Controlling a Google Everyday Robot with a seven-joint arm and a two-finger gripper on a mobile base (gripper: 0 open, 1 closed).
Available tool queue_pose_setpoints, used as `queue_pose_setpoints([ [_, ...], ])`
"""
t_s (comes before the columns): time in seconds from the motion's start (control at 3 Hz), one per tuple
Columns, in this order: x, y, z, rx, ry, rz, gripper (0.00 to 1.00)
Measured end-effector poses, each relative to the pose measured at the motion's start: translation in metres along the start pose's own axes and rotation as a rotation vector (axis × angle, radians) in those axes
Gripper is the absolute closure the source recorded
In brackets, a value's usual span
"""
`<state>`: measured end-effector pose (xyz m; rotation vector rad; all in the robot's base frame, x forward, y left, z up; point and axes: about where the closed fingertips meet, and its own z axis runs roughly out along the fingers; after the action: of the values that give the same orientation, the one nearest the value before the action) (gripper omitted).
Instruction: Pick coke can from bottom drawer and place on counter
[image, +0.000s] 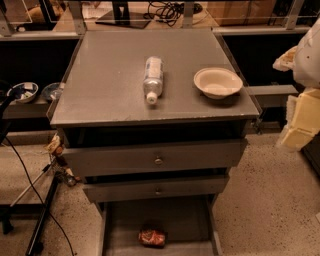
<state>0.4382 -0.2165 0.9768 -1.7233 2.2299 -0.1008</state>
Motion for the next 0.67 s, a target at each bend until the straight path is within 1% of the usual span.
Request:
queue_pose_setpoints([
  [0.33, 0.0, 0.001, 0.0, 0.007, 0.001, -0.002, 0.0],
  [0.67, 0.001, 0.008, 0.015, 0.005, -0.002, 0.003, 0.0],
])
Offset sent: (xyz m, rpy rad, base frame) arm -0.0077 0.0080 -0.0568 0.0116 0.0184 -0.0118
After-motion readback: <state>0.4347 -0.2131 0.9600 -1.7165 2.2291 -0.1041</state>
